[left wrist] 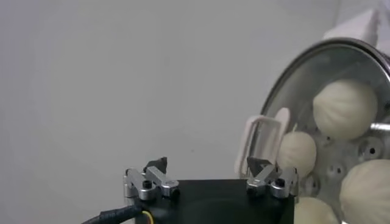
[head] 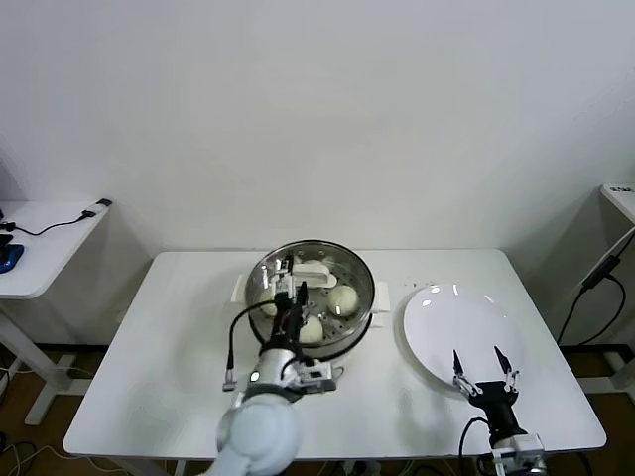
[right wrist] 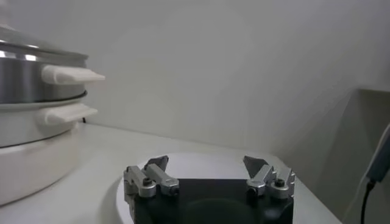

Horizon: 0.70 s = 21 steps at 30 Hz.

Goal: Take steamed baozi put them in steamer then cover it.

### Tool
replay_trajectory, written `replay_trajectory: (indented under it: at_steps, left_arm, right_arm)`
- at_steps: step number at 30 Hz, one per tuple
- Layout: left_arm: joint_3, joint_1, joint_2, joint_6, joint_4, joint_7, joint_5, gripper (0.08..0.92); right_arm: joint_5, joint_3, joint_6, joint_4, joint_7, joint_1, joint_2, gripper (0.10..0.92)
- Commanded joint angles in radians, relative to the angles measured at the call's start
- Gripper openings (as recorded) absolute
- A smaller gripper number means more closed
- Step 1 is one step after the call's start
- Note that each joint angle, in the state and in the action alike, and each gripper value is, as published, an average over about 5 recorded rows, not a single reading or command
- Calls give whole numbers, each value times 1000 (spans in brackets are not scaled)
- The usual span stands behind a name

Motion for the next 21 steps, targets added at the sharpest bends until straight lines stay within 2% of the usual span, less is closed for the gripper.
replay_trajectory:
  at_steps: [1, 4, 7, 11, 16, 21]
  left_arm:
    - [-563, 178, 104, -352, -147, -219, -1407, 820]
    - [-728, 244, 130, -442, -104, -229, -1655, 822]
    - [-779, 307, 167, -542, -22, -237, -1743, 823]
    - [-748, 346, 186, -647, 118, -219, -1743, 823]
    - [-688, 340, 174, -702, 307, -180, -1729, 823]
    - [-668, 340, 164, -727, 392, -157, -1706, 823]
  right_arm:
    - [103, -23, 106, 11, -2, -9, -26, 823]
    - [122, -23, 107, 9, -6, -7, -19, 823]
    - [142, -32, 108, 8, -2, -6, -20, 823]
    - [150, -39, 117, -11, 6, 1, -17, 823]
    - [170, -47, 135, -38, 17, 13, -17, 823]
    - [200, -48, 132, -50, 20, 20, -19, 823]
